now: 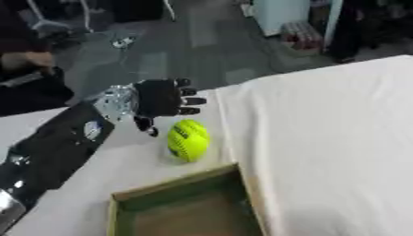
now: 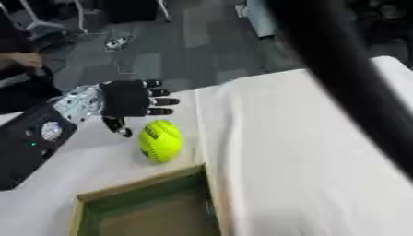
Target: Pick up objects on the table and place them in the box.
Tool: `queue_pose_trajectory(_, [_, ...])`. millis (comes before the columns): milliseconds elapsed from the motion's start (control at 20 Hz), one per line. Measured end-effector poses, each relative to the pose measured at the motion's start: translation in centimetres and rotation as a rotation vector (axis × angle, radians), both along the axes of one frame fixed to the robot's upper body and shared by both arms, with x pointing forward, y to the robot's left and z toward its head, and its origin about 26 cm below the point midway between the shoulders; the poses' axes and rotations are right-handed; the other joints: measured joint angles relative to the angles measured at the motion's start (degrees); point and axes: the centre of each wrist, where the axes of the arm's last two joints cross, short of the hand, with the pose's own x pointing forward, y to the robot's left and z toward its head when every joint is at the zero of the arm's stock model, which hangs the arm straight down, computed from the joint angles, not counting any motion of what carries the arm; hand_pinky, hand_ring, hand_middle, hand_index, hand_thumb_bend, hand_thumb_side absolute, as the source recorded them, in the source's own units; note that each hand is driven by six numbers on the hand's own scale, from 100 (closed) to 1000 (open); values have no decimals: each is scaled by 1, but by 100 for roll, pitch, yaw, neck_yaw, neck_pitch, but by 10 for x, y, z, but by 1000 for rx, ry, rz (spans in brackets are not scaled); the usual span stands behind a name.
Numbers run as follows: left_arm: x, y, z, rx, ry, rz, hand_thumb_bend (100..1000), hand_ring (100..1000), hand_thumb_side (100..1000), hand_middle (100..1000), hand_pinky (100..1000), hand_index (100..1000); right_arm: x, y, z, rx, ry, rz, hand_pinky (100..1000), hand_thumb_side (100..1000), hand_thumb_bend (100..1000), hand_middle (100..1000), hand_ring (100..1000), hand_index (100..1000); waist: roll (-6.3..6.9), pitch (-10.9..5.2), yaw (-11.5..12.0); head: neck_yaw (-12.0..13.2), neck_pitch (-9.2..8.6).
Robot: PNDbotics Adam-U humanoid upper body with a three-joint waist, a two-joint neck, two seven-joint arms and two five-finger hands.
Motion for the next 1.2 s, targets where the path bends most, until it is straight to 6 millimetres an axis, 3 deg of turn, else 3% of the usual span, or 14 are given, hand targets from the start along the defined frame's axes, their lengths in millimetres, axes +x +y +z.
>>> queue_pose_trajectory(250, [2, -1, -5, 1, 16, 9, 761, 828, 412, 904, 789, 912, 0, 0, 3, -1, 5, 11, 100, 927, 100, 484, 390, 569, 43, -2, -43, 25, -1])
queue_pose_trajectory(300, [3, -1, -7, 4, 24, 14, 722, 821, 476, 901, 800, 909, 1, 0, 3, -1, 7, 14, 100, 927, 100, 484, 389, 570, 48, -10, -43, 30, 0])
queue_pose_trajectory(600, [7, -6, -18, -10, 58, 5, 640, 805, 565, 883, 815, 887, 1, 0, 3, -9, 19, 18, 100, 927, 100, 485, 390, 570, 72, -37, -66, 55, 8])
queue_pose_trajectory(1000, [5, -17, -15, -82, 88, -48, 656, 814, 542, 897, 854, 912, 0, -1, 4, -23, 28, 19, 100, 927, 100, 485, 389, 571, 82, -37, -67, 56, 8])
queue_pose_trajectory(1200, [3, -26, -13, -95, 135, -75, 658, 839, 599, 920, 886, 927, 0, -1, 4, -28, 31, 18, 100, 928, 100, 485, 388, 571, 88, -68, -62, 56, 10])
